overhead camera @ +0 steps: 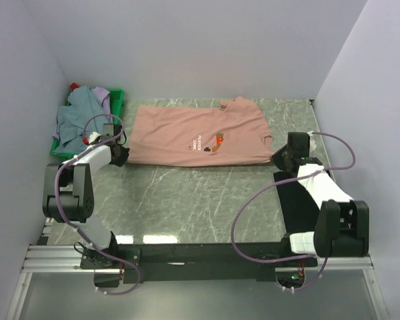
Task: Fold and stack the t-shirts
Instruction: Fold the tshirt
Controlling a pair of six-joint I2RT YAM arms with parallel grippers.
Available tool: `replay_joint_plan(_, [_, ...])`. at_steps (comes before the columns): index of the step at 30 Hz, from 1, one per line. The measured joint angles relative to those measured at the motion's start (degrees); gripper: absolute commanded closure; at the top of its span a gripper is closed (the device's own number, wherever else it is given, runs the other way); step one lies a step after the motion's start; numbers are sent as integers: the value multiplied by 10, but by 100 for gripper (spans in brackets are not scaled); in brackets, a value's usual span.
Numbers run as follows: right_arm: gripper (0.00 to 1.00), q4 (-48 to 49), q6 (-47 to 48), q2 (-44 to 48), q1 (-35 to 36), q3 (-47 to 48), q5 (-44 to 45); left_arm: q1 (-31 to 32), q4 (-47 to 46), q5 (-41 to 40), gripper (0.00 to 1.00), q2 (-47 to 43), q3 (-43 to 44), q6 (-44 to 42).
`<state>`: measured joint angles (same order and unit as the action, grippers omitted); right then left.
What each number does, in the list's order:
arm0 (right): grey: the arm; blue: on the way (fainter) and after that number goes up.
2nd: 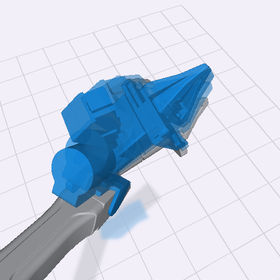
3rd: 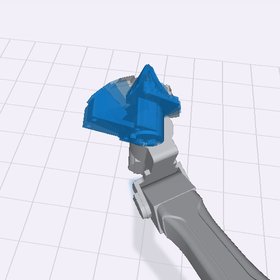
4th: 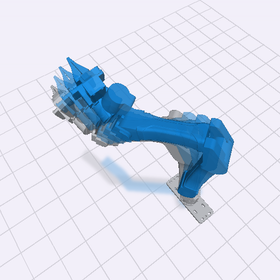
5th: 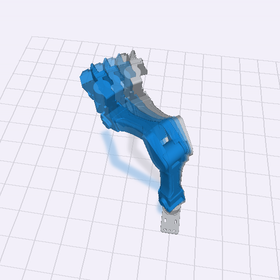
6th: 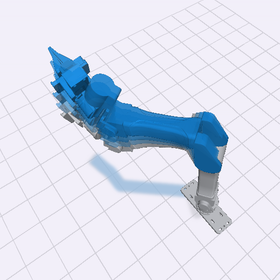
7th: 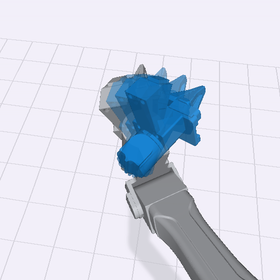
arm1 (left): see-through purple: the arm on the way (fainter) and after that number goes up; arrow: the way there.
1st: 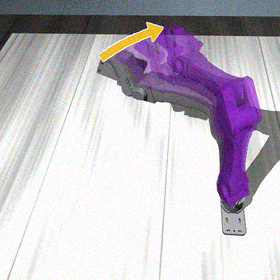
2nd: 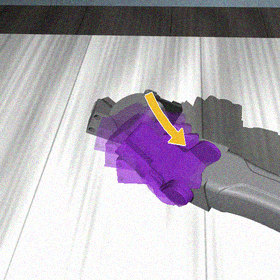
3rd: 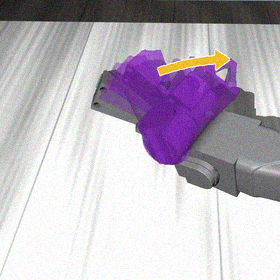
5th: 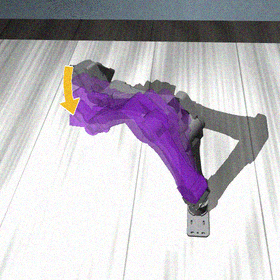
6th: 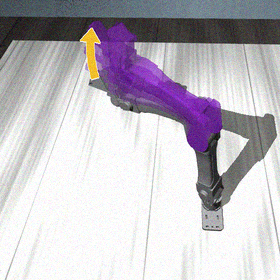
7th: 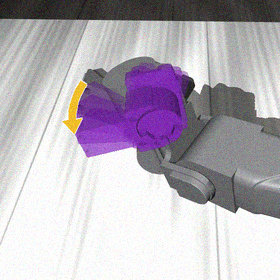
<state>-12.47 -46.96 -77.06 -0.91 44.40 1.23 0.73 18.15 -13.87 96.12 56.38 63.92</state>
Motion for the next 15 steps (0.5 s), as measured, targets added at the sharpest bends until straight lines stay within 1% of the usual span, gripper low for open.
replay_joint_plan(3, [100,-33,10,42,-7,0,0,-3,22,0,99,-27,-2,-1])
replay_joint_plan(7, [100,-57,19,102,-23,-15,-12,-13,34,0,99,-97,-36,0])
replay_joint_plan(10, [100,-75,21,151,-29,-49,-24,-17,43,0,99,-154,-76,-1])
replay_joint_plan(15, [100,-112,23,233,-37,-116,-54,-25,64,-2,99,-259,-167,0])
